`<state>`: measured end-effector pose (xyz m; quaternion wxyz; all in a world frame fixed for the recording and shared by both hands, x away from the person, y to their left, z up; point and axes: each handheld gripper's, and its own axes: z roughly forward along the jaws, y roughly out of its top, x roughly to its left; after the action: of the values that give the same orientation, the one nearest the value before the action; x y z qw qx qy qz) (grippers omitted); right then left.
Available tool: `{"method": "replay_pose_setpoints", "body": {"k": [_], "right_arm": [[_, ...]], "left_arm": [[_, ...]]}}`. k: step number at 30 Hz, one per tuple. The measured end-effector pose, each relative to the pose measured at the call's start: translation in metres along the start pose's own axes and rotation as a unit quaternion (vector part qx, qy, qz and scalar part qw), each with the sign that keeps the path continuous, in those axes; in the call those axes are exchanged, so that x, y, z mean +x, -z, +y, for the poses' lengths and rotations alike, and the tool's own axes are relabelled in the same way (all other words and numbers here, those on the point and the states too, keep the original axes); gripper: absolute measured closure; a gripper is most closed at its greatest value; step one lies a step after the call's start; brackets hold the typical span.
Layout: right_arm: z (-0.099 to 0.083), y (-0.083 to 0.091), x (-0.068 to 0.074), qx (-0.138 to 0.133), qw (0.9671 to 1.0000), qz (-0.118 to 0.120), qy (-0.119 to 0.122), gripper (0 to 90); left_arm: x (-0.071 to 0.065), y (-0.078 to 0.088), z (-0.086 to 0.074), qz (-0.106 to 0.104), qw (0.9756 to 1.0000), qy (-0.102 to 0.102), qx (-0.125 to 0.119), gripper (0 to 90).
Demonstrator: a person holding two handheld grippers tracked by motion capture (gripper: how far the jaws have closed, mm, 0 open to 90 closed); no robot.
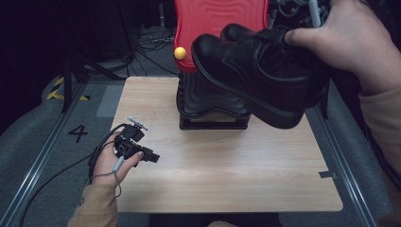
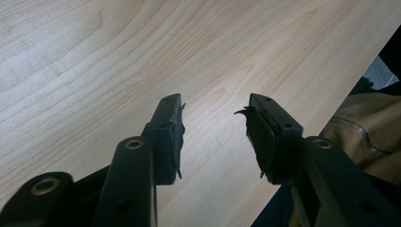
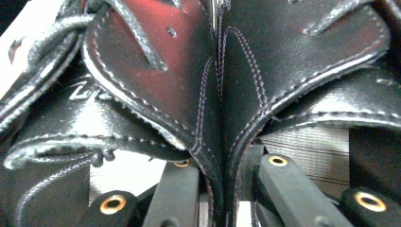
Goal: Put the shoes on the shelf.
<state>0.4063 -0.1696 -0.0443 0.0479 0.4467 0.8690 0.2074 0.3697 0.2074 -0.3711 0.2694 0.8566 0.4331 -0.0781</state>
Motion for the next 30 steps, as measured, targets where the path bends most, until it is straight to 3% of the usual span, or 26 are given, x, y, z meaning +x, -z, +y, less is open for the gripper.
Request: {"method": "replay_pose_setpoints", "body": {"k": [1, 3, 9, 11, 13, 19, 30], "right_arm": [[0.014, 0.003, -0.003, -0.007, 0.9999, -0.003, -0.012, 82.5], [0.018, 0.004, -0.004, -0.010, 0.9998, -0.004, -0.016, 82.5], [0.057, 0.005, -0.012, -0.031, 0.9982, -0.022, -0.046, 82.5], [0.061, 0.005, -0.013, -0.032, 0.9978, -0.027, -0.052, 82.5], [0.076, 0.004, -0.016, -0.037, 0.9963, -0.041, -0.066, 82.5], [0.095, 0.001, -0.023, -0.051, 0.9928, -0.054, -0.094, 82.5], [0.135, -0.013, -0.029, -0.090, 0.9849, -0.086, -0.121, 82.4]], "left_arm": [[0.000, 0.000, 0.001, -0.001, 1.0000, -0.001, 0.000, 56.6], [0.000, 0.000, 0.001, 0.000, 1.0000, -0.003, 0.000, 56.6], [0.003, 0.000, 0.002, -0.005, 1.0000, -0.003, -0.003, 56.6], [0.004, 0.000, 0.002, -0.010, 0.9999, -0.002, -0.005, 56.6], [0.006, 0.001, 0.001, -0.009, 0.9999, -0.002, -0.007, 56.6], [0.009, 0.001, -0.001, -0.016, 0.9998, 0.004, -0.011, 56.7], [0.018, 0.001, -0.003, -0.028, 0.9995, 0.008, -0.015, 56.7]]}}
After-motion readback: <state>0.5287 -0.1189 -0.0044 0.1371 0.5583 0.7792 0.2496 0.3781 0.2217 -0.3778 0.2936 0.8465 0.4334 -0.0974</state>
